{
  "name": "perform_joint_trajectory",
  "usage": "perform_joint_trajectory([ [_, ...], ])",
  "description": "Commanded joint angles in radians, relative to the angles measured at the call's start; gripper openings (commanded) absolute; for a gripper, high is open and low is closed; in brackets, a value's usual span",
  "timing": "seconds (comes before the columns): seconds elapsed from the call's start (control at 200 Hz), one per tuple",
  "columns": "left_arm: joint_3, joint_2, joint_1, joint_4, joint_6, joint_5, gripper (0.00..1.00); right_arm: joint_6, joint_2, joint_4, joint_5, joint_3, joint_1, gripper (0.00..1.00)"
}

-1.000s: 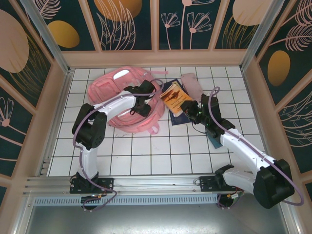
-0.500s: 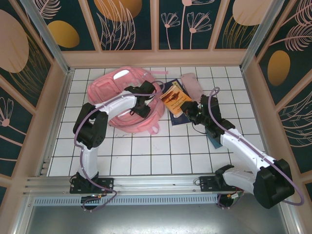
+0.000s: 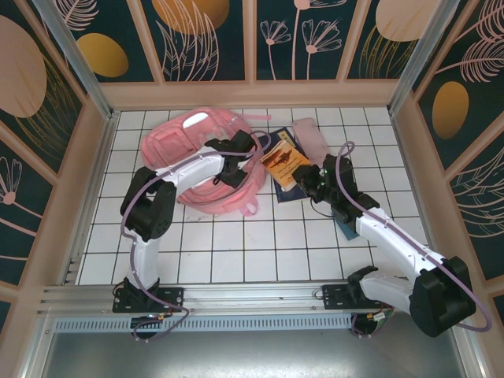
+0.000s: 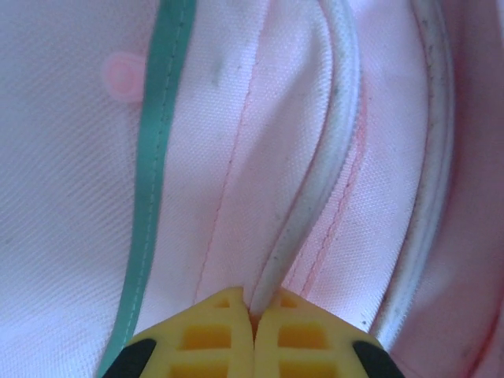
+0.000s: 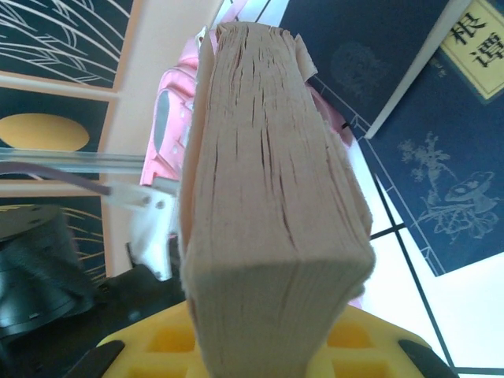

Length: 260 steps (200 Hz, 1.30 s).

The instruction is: Pack the student bag

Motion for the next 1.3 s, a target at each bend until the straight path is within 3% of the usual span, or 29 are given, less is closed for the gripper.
perform_joint_trajectory([
  [0.0,-0.005,-0.157,0.002,0.085,-0.026,-0.058,0.0,-0.042,-0.04,0.032,0.007,0.022,0.006,0.17],
  [0.275,0.048,-0.292,0.002,0.15,-0.135,-0.205,0.0,-0.073,-0.063,0.088,-0.035,0.029,0.03,0.16],
  [0.41,0.04,-0.287,-0.002,0.164,-0.159,-0.164,0.0,-0.093,-0.073,0.187,-0.116,0.015,0.051,0.16],
  [0.515,0.02,-0.275,-0.003,0.167,-0.174,-0.159,0.0,-0.121,-0.108,0.224,-0.088,0.009,0.074,0.16],
  [0.751,0.007,-0.288,-0.007,0.201,-0.208,-0.12,0.0,-0.061,-0.06,0.175,-0.115,-0.035,0.102,0.16],
  [0.991,0.037,-0.348,-0.006,0.215,-0.273,-0.254,0.0,-0.024,-0.098,0.053,-0.043,-0.174,0.121,0.15],
  [1.296,0.018,-0.409,-0.006,0.236,-0.295,-0.276,0.0,-0.038,-0.142,0.031,-0.052,-0.178,0.091,0.15],
])
